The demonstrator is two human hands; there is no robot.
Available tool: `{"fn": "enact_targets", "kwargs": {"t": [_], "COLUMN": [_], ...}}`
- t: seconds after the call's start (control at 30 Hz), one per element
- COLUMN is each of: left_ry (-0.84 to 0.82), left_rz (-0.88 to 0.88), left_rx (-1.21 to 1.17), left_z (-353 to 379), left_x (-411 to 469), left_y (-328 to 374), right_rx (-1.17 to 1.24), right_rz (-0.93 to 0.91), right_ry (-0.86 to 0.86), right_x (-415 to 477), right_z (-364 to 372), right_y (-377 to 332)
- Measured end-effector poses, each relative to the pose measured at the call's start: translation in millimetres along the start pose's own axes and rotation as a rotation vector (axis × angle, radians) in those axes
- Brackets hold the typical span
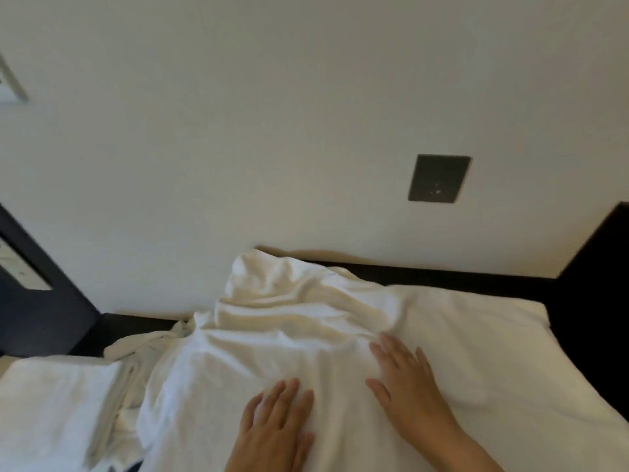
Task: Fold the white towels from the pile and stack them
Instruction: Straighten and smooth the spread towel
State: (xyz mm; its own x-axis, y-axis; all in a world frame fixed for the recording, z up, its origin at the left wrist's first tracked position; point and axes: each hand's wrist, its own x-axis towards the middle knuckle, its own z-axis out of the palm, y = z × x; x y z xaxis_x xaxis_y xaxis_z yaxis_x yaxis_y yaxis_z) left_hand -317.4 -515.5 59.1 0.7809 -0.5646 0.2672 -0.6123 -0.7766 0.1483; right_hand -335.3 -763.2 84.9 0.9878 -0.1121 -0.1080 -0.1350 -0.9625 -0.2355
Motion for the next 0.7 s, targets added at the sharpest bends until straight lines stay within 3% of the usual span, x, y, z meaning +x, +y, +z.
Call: {"fn": "enact_targets", "kwargs": {"t": [0.1,0.2,0.43,0.57,0.7], "left_ry": [0.096,0.138,-0.121,-0.214,-0.295], "left_rz": [-0.066,-0.267,-0.759,-0.862,-0.914], "left_rx": [0.021,-0.044,-0.274,-0.412,-0.604], "left_z": [-14.3,-27.5,-24.9,-13.4,-12.9], "left_x": [39.4,91.0,202.8,225.6,238.8], "left_y": [-38.0,-83.3,-152.7,-177.4,-197.9], "right_rx": [0.137,0.272,0.398,0.269,0.213], "right_rz": [-0.056,0.0,0.143,0.068,-0.051], "right_ry": [0.093,0.161,-0.022,-0.19,-0.19], "right_x": [46.7,99.0,185.2,192.5,183.5], "right_z": [-11.2,-35.5,-54.2,-47.6,-44.7], "right_y": [-6.0,1.1,13.8,13.4,17.9]}}
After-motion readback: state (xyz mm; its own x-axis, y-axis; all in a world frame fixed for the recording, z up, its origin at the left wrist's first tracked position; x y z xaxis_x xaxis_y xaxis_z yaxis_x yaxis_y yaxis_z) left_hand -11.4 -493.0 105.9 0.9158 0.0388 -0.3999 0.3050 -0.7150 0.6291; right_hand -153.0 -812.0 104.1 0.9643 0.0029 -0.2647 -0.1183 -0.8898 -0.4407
